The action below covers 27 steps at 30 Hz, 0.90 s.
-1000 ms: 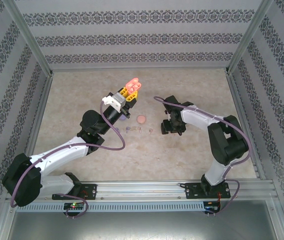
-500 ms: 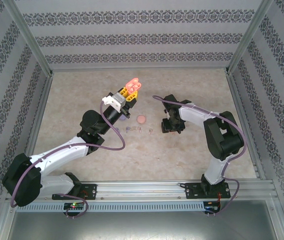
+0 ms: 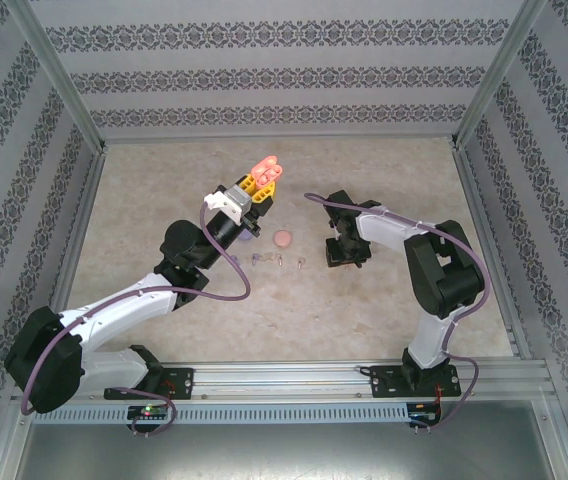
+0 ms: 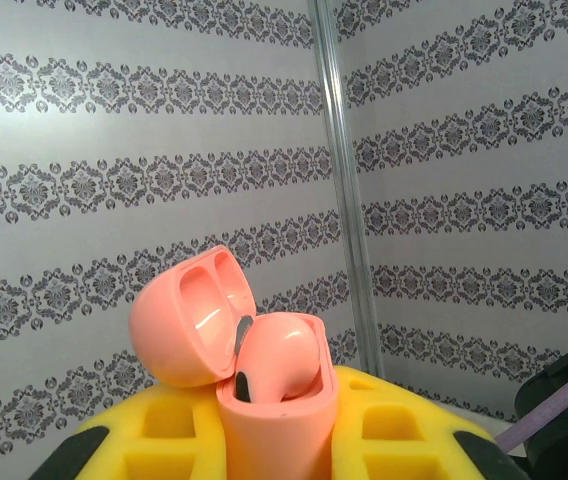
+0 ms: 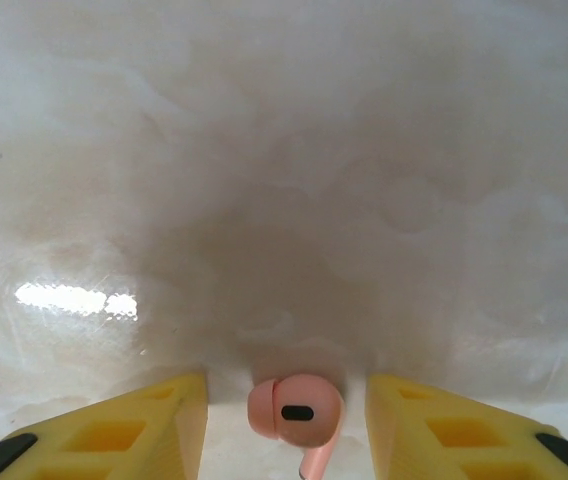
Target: Insert the wireless bluetooth earbuds into the charging case
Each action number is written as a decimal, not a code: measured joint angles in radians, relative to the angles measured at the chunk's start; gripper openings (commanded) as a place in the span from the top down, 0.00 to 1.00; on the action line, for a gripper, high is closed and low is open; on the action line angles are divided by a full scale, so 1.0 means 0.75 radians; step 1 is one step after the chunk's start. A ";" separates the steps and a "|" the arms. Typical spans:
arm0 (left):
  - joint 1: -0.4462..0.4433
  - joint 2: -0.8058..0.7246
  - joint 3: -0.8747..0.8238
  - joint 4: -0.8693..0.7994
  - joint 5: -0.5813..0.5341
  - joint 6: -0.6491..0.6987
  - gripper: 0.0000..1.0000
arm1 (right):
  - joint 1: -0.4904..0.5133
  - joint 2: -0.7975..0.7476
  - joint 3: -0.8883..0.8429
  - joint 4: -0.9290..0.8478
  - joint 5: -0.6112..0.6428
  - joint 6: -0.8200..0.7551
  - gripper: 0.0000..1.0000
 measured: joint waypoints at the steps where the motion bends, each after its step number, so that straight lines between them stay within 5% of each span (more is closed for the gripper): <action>1: 0.000 0.000 0.000 0.000 0.000 -0.001 1.00 | 0.000 0.004 0.000 0.001 -0.001 0.000 0.55; 27: 0.000 0.001 0.000 0.000 0.001 -0.006 1.00 | 0.000 0.004 0.001 0.012 -0.002 0.000 0.67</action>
